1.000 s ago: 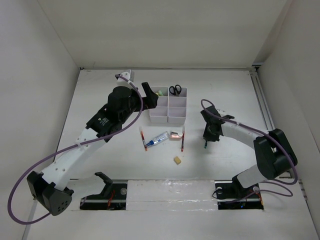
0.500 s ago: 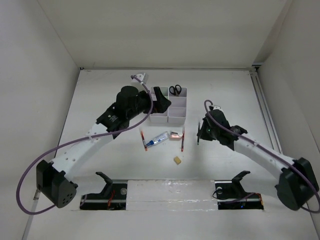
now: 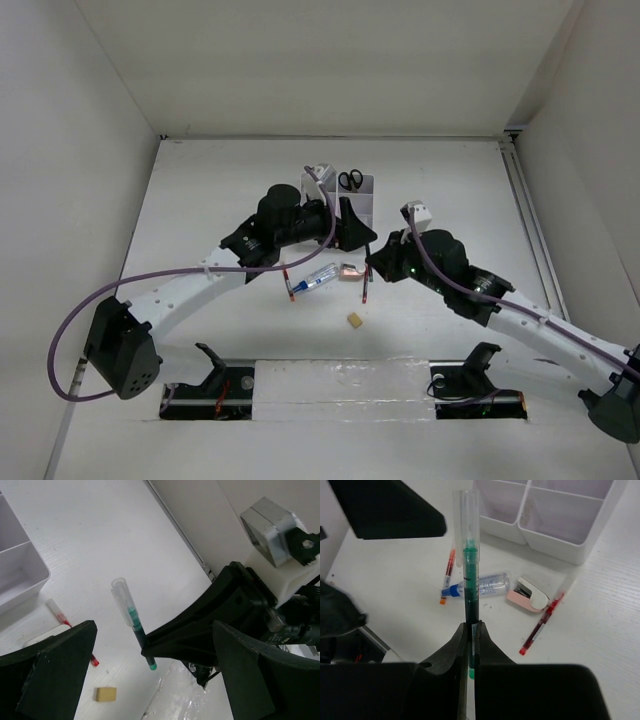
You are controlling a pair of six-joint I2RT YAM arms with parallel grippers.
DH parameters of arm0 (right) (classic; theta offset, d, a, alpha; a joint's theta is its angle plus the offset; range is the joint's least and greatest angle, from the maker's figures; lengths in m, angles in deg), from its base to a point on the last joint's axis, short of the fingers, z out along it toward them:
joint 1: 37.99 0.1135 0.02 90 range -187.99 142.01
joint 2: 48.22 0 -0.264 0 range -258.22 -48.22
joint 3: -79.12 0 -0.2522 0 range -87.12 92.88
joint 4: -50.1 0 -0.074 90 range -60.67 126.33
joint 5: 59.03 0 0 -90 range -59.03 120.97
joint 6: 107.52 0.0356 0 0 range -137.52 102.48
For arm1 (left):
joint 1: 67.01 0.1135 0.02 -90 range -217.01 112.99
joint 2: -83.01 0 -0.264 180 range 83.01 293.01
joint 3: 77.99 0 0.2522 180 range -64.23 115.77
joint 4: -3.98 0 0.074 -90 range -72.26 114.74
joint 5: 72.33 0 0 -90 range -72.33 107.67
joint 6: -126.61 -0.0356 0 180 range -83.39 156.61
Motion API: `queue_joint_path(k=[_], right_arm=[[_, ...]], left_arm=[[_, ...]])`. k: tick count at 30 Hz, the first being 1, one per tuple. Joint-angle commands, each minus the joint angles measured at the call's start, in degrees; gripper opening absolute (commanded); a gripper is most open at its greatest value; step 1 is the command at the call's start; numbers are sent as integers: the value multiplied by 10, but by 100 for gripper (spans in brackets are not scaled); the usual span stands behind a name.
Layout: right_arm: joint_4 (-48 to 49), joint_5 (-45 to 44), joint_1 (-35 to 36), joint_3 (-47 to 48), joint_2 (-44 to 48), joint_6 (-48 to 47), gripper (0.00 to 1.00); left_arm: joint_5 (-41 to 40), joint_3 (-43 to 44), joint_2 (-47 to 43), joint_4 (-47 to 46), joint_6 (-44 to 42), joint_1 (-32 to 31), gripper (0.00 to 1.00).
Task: Sort the stationery into containers
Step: Pass the stationery from the right arm to the left
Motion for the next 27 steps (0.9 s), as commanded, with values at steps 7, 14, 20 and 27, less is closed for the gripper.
queue_joint_path(k=[7, 14, 20, 27], right_arm=[[86, 6, 29, 23, 63, -19, 0], [121, 56, 29, 1, 70, -19, 0], [142, 56, 34, -5, 75, -19, 0], [133, 27, 34, -11, 82, -19, 56]], left_arm=[[18, 0, 8, -50, 17, 1, 83], [51, -5, 8, -81, 22, 1, 32], [95, -10, 8, -116, 28, 1, 3], [20, -10, 8, -129, -23, 1, 0]])
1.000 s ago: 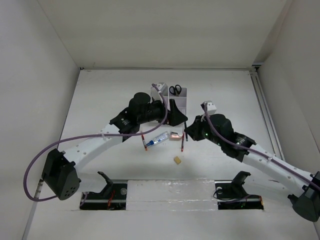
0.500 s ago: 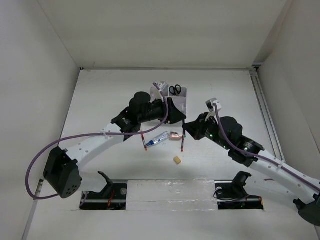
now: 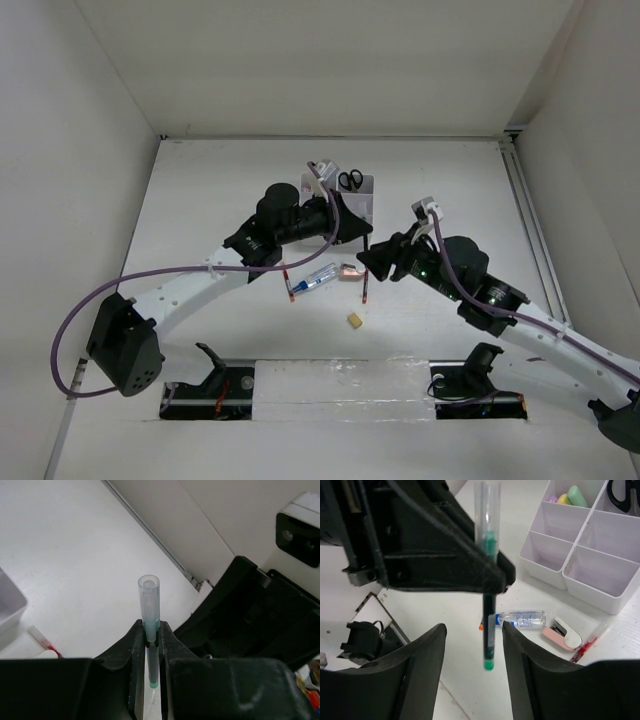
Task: Sort the stationery into containers
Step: Pass the stationery from the right arm to the left, then place the stationery into the container
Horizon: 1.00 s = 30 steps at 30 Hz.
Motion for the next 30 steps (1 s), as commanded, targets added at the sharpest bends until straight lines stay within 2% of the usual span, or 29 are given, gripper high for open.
queue_joint_path(k=[1, 6, 12, 19, 24, 30], right_arm=[[31, -10, 7, -7, 23, -3, 57], [-29, -44, 7, -26, 76, -3, 59], [-109, -67, 7, -38, 174, 2, 61], [-196, -67, 7, -52, 271, 21, 61], [-227, -67, 7, -63, 306, 34, 62], [-227, -54, 12, -63, 301, 34, 62]], left_arm=[[-48, -14, -5, -56, -52, 2, 0], [-103, -24, 20, -110, -131, 2, 0], [-157, 20, 92, -150, -211, 2, 0], [-230, 79, 180, -185, -261, 2, 0], [-227, 117, 210, -185, -261, 2, 0], [-250, 136, 239, -203, -304, 2, 0]])
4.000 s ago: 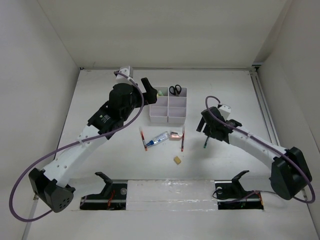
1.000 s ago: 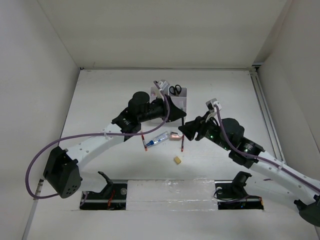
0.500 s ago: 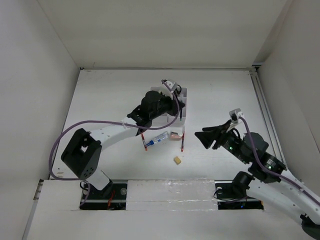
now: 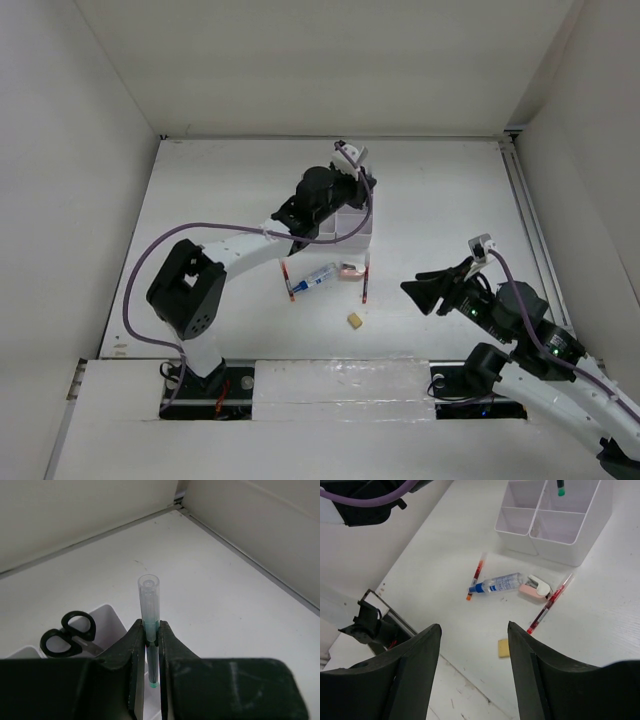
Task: Sort the stationery into containers
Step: Place the stationery into the container
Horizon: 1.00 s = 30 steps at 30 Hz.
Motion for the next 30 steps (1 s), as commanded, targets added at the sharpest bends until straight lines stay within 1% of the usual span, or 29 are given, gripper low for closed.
queue_joint_path(k=[1, 4, 12, 21, 22, 23, 24, 26, 27, 28, 29, 30], right_arm=[[2, 3, 5, 8, -1, 6, 62], [2, 3, 5, 8, -1, 6, 62], [13, 9, 5, 2, 5, 0, 62], [19, 9, 5, 2, -11, -5, 62], [19, 9, 5, 2, -11, -5, 63], [19, 9, 5, 2, -11, -5, 63], [19, 9, 5, 2, -11, -5, 63], [19, 9, 5, 2, -17, -5, 63], [19, 9, 5, 2, -17, -5, 65], [19, 9, 5, 2, -24, -5, 65], [19, 9, 5, 2, -24, -5, 65], [19, 3, 5, 2, -30, -5, 66]], left_arm=[[-14, 24, 19, -47, -43, 1, 0], [-26, 30, 43, -63, -68, 1, 0], [-58, 42, 78, -80, -99, 6, 0], [-57, 26, 95, -93, -99, 6, 0], [-57, 21, 95, -93, -92, 6, 0], [-57, 21, 95, -93, -92, 6, 4], [-57, 16, 90, -93, -86, 6, 16], [-57, 16, 85, -93, -86, 6, 32], [-57, 9, 85, -93, -80, 6, 40], [-64, 9, 79, -93, -80, 6, 58], [-73, 4, 71, -93, -74, 6, 69], [-80, 4, 71, -93, -74, 1, 76]])
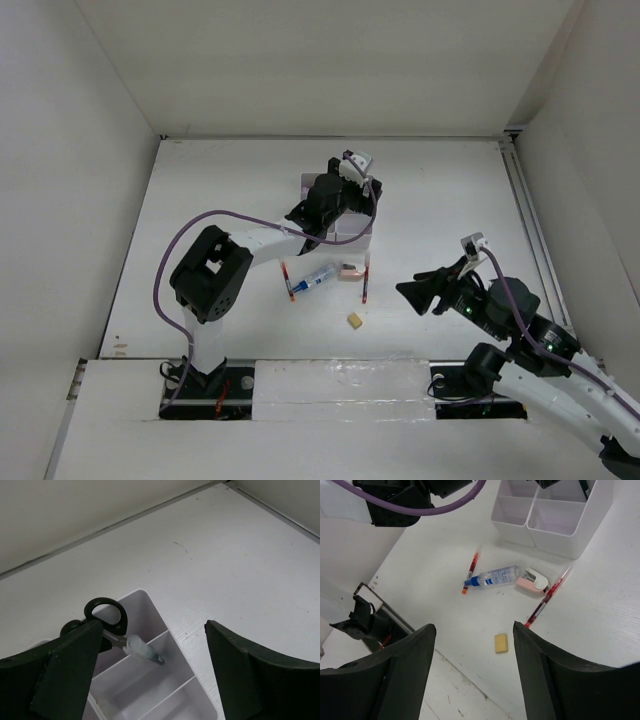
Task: Sort the stationery into containers
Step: Place the stationery into the container, then grab a piece of stationery with the right arm
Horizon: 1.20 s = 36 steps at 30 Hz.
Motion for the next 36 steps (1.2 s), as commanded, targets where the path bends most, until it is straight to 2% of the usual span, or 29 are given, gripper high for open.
queue_joint_path(k=[1, 3, 5, 10, 15, 17, 20, 23, 27, 36], right_arm=[[21, -8, 5, 8, -18, -4, 70], [15, -35, 5, 8, -34, 2, 74], [2, -67, 5, 20, -80, 19, 79], [-23, -132, 5, 64, -250, 66, 79], [-31, -193, 11, 98, -399, 126, 73], [-22, -205, 11, 98, -429, 147, 68], [9, -211, 11, 104, -482, 160, 51], [34, -197, 16, 117, -536, 165, 46], [34, -208, 29, 150, -600, 175, 45], [47, -203, 40, 183, -707, 189, 43]], left_arm=[[-15, -7, -33, -33, 8, -3, 82], [-32, -12, -54, -33, 20, -8, 100], [-32, -13, -88, -18, 31, -8, 100], [-78, 3, -176, 58, 100, -8, 100], [-154, 19, -271, 200, 198, -8, 100], [-179, 19, -315, 262, 218, -8, 100], [-217, 12, -366, 329, 276, -8, 100], [-231, -13, -411, 381, 310, -3, 100], [-231, -54, -448, 416, 330, 2, 100], [-215, -78, -473, 471, 343, 3, 100]])
